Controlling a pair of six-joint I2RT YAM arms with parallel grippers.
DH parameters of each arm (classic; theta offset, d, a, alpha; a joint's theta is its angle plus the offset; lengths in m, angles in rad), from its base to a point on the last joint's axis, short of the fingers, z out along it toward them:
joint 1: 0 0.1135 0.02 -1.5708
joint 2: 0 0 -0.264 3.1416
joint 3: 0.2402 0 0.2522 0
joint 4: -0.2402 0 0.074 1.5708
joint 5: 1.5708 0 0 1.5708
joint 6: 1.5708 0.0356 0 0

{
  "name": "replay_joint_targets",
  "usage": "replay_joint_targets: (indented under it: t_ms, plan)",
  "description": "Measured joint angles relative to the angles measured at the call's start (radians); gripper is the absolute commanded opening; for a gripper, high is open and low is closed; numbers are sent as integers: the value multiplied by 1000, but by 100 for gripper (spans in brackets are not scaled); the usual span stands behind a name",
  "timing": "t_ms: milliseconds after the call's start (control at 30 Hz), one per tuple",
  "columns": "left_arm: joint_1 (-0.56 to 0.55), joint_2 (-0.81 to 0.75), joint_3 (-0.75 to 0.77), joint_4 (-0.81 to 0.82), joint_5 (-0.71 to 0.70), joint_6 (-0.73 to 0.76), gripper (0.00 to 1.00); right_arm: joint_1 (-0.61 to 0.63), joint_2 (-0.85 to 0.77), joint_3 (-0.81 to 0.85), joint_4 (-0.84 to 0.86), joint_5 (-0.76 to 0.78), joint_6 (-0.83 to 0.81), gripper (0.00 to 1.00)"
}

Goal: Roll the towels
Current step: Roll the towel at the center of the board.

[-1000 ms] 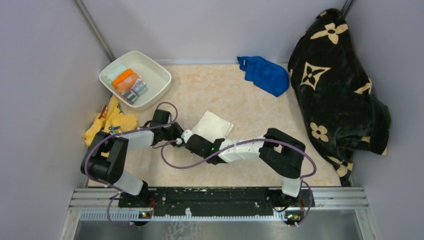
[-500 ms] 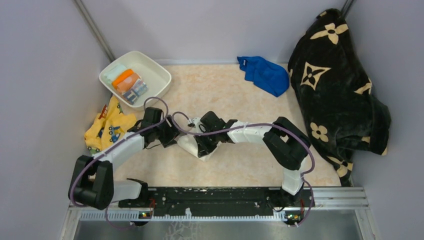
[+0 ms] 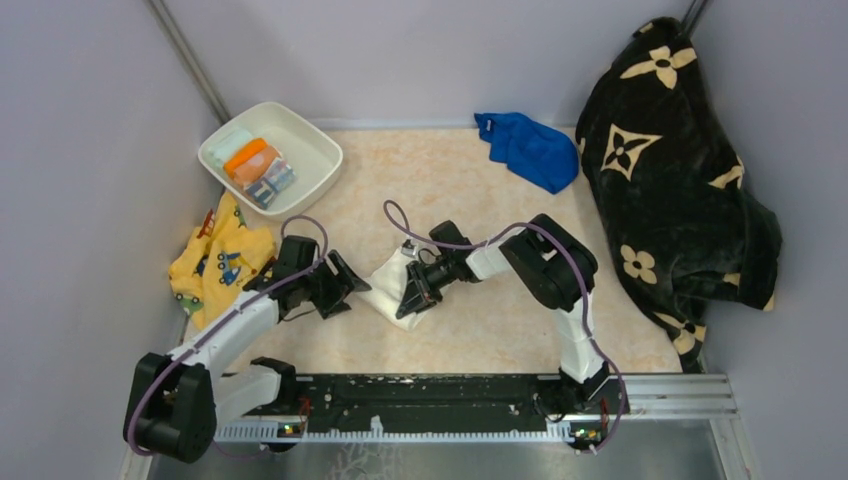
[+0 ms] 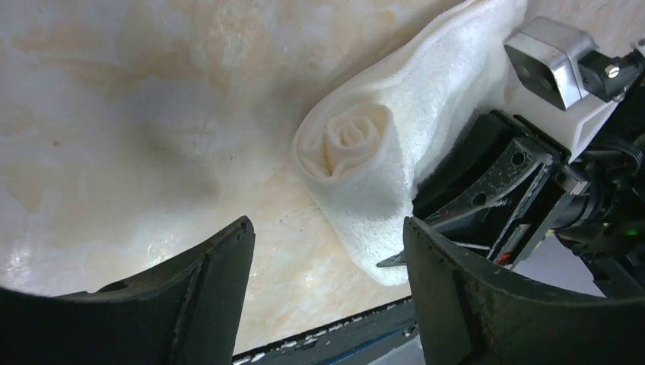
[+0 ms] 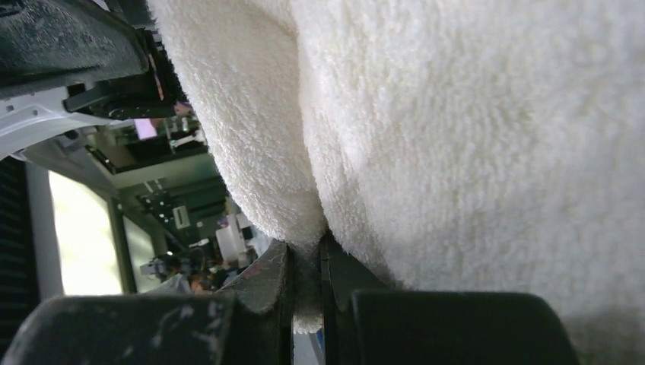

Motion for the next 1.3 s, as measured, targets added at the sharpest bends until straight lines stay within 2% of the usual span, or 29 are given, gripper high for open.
replay_joint_targets:
  t_ms: [167, 333, 467, 567, 767, 1000, 1133, 1300]
  plan:
    - [0, 51, -17, 60, 43, -23, 74, -8, 27, -16, 56, -47, 76, 0]
    - [-7, 170, -15, 147, 64, -27, 54, -14, 35, -44, 124, -59, 122, 0]
    - [-29, 254, -2, 213, 80, -30, 49, -14, 17, -53, 116, -37, 113, 12]
    - [-49, 285, 13, 233, 79, -29, 46, -10, -39, -53, 19, 27, 50, 23]
    - [-72, 315, 42, 227, 63, -6, 44, 43, -225, -31, -235, 291, -138, 39]
    - [-93, 340, 88, 182, 34, 32, 45, 230, -473, 39, -473, 753, -292, 50]
    - [-103, 348, 108, 160, 20, 50, 45, 356, -506, 109, -523, 991, -340, 51]
    - [-104, 354, 117, 148, 18, 66, 46, 495, -452, 175, -555, 1248, -361, 51]
